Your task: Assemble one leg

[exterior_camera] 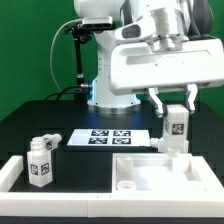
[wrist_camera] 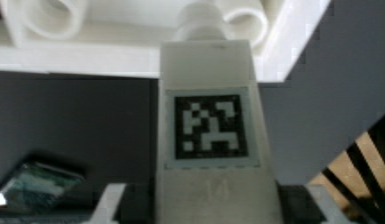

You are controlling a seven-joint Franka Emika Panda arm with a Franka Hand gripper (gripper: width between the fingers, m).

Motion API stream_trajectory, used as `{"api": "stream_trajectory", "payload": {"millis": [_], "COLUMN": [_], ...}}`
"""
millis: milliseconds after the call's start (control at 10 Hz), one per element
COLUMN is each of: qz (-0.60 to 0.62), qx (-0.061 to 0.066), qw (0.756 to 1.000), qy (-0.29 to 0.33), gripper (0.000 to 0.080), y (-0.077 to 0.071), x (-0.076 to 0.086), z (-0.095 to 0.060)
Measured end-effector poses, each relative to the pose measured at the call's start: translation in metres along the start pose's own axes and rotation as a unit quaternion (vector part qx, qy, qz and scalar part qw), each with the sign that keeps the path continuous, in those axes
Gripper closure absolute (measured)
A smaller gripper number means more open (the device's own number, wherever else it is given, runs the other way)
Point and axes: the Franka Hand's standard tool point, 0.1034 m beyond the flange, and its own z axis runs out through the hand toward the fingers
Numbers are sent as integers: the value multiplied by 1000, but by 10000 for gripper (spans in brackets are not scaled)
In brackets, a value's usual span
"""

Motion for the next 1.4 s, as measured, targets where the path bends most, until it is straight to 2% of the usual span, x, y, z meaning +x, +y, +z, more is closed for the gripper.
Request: {"api": "stream_trajectory", "payload": {"millis": [100,200,300,400,700,1100,1400], "qz": [2,2,10,11,9,-2,-4], "qx": [4,8,8,10,10,9,14], "qw": [1000,1000,1000,1000,1000,1000,1000], "qy": [-2,8,25,7,3,-1,-5], "gripper": [512,512,512,512,512,512,512], "y": [-3,-10,-16,-18,-16,-16,-24], "x": [7,10,8,-5,-1,-13,-18], "z": [10,13,17,26,25,36,38]}}
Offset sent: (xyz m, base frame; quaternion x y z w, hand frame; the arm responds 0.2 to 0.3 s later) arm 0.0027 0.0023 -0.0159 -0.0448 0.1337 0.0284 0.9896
